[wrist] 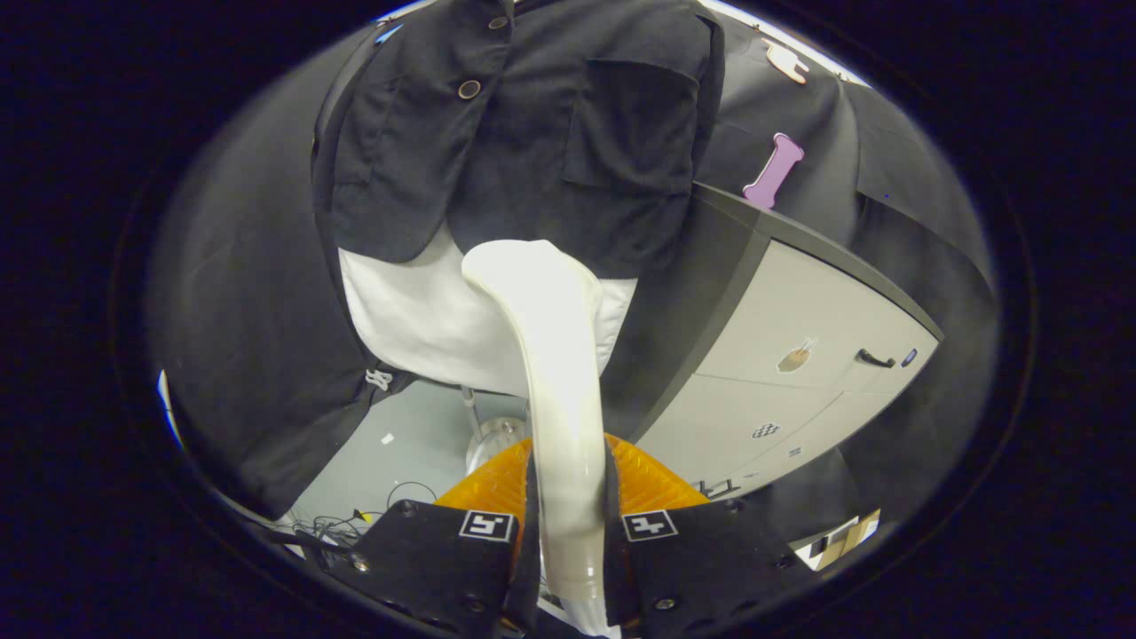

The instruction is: Iron the clothes twice with a garment steamer, once on the left side and once on the right side.

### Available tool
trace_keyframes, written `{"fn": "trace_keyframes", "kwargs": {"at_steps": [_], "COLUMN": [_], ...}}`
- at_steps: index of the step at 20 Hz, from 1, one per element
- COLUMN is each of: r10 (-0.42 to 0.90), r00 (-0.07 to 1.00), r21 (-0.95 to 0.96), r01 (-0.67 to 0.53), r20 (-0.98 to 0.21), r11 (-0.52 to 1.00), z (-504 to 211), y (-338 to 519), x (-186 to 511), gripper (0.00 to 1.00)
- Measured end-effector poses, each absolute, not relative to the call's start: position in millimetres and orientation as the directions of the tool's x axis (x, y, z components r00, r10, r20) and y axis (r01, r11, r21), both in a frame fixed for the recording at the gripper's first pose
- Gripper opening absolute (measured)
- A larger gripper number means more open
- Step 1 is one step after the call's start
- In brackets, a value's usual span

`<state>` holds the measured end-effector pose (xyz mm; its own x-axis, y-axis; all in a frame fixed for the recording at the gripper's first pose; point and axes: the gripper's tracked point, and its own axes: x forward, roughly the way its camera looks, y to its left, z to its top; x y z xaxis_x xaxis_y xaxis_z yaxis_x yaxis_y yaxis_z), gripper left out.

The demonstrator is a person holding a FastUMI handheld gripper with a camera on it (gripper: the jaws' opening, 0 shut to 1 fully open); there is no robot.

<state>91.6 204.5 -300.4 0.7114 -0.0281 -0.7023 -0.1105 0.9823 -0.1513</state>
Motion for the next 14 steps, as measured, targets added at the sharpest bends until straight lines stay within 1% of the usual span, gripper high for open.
{"fn": "trace_keyframes", "kwargs": {"at_steps": [4,6,9,14], "r10": [-0.03,-0.028,0.007,0.076], "r00": [0.709,0.725,0.776,0.861], "r21": [-0.15,-0.146,-0.133,-0.105], "r01": [-0.108,-0.1,-0.117,-0.148], "r20": [-0.705,-0.688,-0.631,-0.502], "r11": [0.983,0.984,0.984,0.984], "z": [-300.5,-287.4,-246.5,-162.4], "y": [201.3,202.8,213.2,250.5], "x": [88.3,84.4,80.6,87.4], "gripper": [0.31,0.31,0.31,0.31]}}
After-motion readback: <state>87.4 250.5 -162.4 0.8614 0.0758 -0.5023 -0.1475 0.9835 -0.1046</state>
